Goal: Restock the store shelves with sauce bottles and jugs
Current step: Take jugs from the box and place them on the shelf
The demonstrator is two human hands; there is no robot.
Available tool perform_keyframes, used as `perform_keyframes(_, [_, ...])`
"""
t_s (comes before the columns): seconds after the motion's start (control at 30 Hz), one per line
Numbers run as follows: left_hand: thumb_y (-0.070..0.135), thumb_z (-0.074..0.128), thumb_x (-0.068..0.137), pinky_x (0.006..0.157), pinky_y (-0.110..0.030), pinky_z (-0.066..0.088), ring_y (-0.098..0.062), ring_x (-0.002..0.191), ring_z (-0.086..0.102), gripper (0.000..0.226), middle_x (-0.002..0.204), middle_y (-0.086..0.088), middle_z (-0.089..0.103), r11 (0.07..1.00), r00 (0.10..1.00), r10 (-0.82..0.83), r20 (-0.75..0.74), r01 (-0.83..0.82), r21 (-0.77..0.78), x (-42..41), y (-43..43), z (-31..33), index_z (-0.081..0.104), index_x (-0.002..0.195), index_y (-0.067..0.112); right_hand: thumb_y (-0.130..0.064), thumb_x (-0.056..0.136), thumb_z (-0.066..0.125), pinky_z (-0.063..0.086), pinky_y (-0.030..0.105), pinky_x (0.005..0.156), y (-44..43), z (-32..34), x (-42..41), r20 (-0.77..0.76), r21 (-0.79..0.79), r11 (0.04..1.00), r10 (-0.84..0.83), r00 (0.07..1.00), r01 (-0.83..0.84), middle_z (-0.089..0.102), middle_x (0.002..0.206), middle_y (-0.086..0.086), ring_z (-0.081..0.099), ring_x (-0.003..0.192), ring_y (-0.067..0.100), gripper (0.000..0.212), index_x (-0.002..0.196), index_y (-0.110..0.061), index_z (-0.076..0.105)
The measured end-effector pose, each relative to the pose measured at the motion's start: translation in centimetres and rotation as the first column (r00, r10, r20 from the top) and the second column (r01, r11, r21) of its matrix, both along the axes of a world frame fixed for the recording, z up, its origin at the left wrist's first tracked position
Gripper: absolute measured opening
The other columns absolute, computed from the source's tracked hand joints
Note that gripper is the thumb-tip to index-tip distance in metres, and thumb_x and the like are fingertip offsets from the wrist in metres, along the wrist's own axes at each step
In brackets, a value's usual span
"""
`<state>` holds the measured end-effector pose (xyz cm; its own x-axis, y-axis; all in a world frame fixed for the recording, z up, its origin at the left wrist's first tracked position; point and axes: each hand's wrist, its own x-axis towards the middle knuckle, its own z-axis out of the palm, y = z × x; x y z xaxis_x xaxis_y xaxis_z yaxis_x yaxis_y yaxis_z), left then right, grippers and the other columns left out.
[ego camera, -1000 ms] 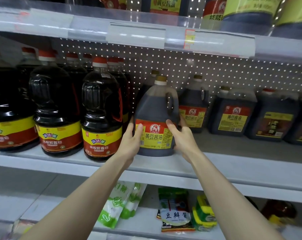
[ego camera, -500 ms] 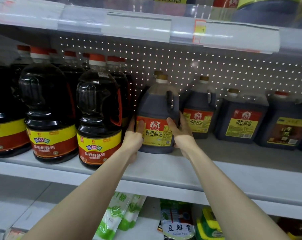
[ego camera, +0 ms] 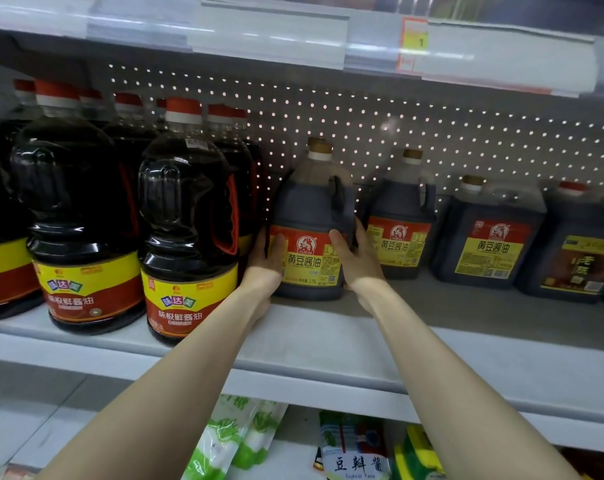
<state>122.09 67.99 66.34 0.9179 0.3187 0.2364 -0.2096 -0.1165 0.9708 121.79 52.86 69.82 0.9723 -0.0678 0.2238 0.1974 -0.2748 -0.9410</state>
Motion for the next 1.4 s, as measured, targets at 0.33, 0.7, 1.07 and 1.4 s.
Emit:
perform_keyframes(0.33, [0.049,0.035,0.098,0.110,-0.048,0.036,-0.028,0.136,0.038,0.056,0.154,-0.002,0.033,0.999,0.999,0.034,-0.029,-0.033,0.029,0.7,-0.1,0.1,0.021,0.150,0.033,-0.053,0.093,0.048,0.036,0.049,0.110,0.2,-0.1,0.4,0.014,-0.035,0.999,0.005,1.000,-0.004,0.030,0.156,-0.001,0.034,0.139,0.028,0.069,0.152,-0.037,0.017])
perform_keyframes(0.7, [0.052,0.034,0.098,0.112,-0.048,0.033,-0.028,0.139,0.033,0.058,0.156,-0.001,0.029,0.998,0.998,0.024,-0.054,-0.021,0.055,0.5,-0.1,0.4,0.017,0.151,0.034,-0.052,0.094,0.046,0.034,0.050,0.111,0.4,0.2,0.3,-0.010,-0.045,0.999,0.010,1.000,-0.010,0.026,0.157,0.000,0.032,0.141,0.029,0.069,0.152,-0.036,0.013])
perform_keyframes(1.07, [0.037,0.041,0.101,0.103,-0.029,0.033,-0.022,0.136,0.038,0.049,0.150,0.002,0.039,0.997,0.996,-0.052,-0.068,0.047,-0.067,-5.0,-0.2,1.7,0.029,0.148,0.032,-0.040,0.095,0.053,0.033,0.031,0.108,0.0,0.4,-3.6,-0.051,0.050,0.998,0.043,0.998,-0.040,0.033,0.155,-0.002,0.035,0.139,0.020,0.064,0.151,-0.029,0.024])
perform_keyframes(1.4, [0.030,0.051,0.098,0.095,-0.021,0.038,-0.011,0.119,0.049,0.052,0.135,-0.003,0.050,0.966,0.967,-0.231,-0.105,0.241,0.094,-16.1,0.6,2.6,0.034,0.146,0.019,-0.039,0.094,0.056,0.046,0.043,0.103,-0.6,0.5,-13.4,-0.070,-0.021,1.000,-0.024,0.997,0.022,0.061,0.124,-0.001,0.057,0.116,0.016,0.048,0.138,-0.021,0.049])
